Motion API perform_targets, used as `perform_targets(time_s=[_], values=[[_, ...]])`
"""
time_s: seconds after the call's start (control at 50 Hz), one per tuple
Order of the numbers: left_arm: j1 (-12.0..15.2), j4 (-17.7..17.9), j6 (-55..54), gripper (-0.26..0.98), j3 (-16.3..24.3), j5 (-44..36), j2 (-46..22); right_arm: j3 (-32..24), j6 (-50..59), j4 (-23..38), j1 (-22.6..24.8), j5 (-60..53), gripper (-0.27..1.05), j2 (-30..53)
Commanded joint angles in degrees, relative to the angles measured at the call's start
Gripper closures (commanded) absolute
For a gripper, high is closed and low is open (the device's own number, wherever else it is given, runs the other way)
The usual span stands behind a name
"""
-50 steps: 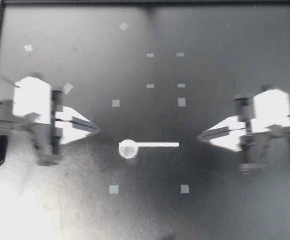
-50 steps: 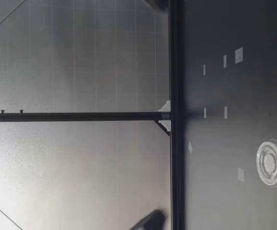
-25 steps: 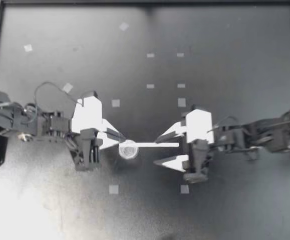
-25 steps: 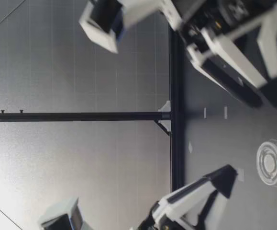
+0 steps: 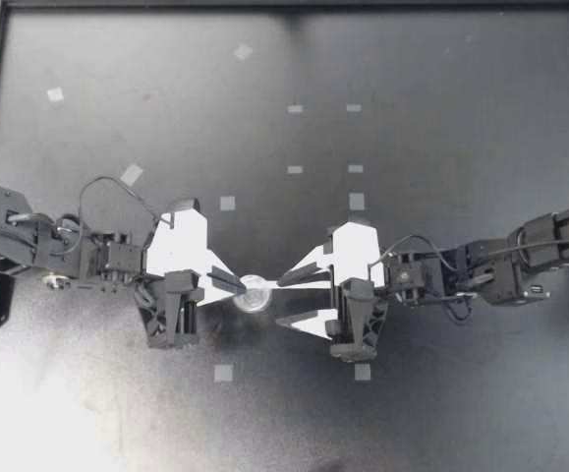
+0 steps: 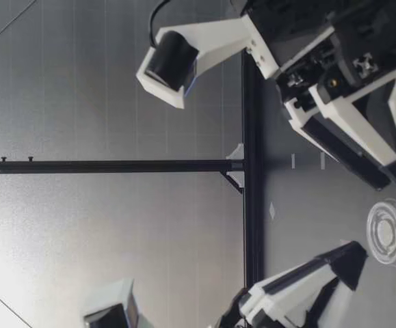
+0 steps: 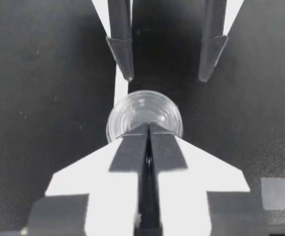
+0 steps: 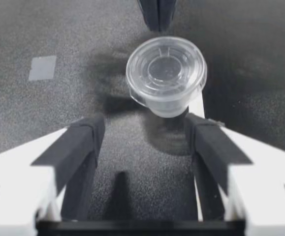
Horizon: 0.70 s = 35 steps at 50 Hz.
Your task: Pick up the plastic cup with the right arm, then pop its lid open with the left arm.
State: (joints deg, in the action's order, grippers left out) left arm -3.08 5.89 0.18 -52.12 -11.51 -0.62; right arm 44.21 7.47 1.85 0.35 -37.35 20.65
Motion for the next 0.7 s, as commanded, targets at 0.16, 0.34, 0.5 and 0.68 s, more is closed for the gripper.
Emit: perform_targets(time_s=[0.16,0.34,0.5,0.68], values=[[-0.1,-0.2,0.1,0.73,0.2,-0.4,0.5,-1.9,0.1,0.1,-0.1,-0.3,0.17,0.3],[-0.1,-0.2,0.0,0.73,-0.2,-0.4,0.4,-2.5,0.1,0.1,-0.2,-0.2,0.17,1.0],[-0.1,-0.2,0.0,0.73,-0.2,-0.5,0.2,-2.8,0.1,0.1,-0.3,-0.1,0.17,1.4],[-0.1,-0.2,0.0,0.73,0.2,-0.6,-0.4,-3.4,0.1,0.0,-0.4,1.0,0.17,1.9]])
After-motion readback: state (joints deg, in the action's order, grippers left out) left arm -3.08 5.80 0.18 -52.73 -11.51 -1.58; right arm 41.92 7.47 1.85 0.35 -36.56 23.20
